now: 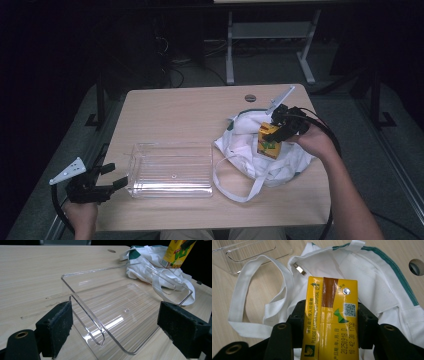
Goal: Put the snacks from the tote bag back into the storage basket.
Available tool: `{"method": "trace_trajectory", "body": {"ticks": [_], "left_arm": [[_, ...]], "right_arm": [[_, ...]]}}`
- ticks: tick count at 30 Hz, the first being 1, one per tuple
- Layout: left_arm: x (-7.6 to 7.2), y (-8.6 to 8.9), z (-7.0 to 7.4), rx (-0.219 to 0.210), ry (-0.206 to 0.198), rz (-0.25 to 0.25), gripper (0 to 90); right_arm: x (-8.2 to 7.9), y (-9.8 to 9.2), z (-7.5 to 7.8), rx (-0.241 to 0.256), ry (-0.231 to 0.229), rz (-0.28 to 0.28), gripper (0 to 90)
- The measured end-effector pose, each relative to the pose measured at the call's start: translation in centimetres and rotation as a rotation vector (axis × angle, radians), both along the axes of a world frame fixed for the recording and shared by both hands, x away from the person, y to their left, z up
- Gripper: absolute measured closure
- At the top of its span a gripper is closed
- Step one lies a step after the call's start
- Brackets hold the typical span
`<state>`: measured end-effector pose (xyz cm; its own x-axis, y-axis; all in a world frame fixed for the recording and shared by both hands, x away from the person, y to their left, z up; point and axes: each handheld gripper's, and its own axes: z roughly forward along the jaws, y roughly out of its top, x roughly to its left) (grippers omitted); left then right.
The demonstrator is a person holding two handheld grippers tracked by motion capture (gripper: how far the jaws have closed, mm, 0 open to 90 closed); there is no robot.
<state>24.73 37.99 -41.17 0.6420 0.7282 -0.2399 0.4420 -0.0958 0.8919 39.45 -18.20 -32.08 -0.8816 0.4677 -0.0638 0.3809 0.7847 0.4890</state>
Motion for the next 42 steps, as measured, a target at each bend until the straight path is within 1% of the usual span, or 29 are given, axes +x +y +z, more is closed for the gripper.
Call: {"method": "trace_trajectory", "body": {"ticks": [4,11,12,14,17,22,26,29,31,41,42], "left_arm": [[0.0,0.0,0.0,0.0,0.001,0.001,12.8],[0.0,0.0,0.0,-0.002,0.0,0.002,12.8],[0.0,0.0,0.0,-0.002,0.002,0.004,12.7],[0.0,0.0,0.0,-0.004,0.001,0.004,12.8],[-0.1,0.0,0.0,-0.004,-0.001,0.005,12.8],[-0.1,0.1,0.0,-0.001,-0.007,0.007,12.8],[-0.1,0.1,0.0,-0.002,-0.005,0.007,12.8],[-0.1,0.1,0.0,-0.002,-0.005,0.006,12.8],[-0.1,0.1,0.0,-0.001,-0.007,0.006,12.8],[-0.1,0.1,0.0,-0.001,-0.007,0.007,12.8],[-0.1,0.1,0.0,-0.001,-0.009,0.006,12.7]], "right_arm": [[-0.3,0.2,0.2,-0.003,0.01,0.008,51.4],[-0.7,0.6,0.5,0.016,0.002,0.035,51.4],[-0.8,0.6,0.6,0.021,0.013,0.031,51.4],[-0.8,0.7,0.7,0.023,0.009,0.045,51.4],[-0.9,0.9,0.9,0.015,0.007,0.043,51.4],[-1.2,1.2,1.3,0.039,0.005,0.062,51.4],[-1.4,1.6,1.6,0.042,-0.005,0.081,51.5],[-1.6,2.0,1.9,0.047,-0.002,0.093,51.4],[-1.7,2.2,1.9,0.047,-0.007,0.096,51.4],[-2.1,2.5,2.2,0.051,-0.003,0.106,51.5],[-2.0,2.5,2.3,0.047,-0.011,0.108,51.5]]}}
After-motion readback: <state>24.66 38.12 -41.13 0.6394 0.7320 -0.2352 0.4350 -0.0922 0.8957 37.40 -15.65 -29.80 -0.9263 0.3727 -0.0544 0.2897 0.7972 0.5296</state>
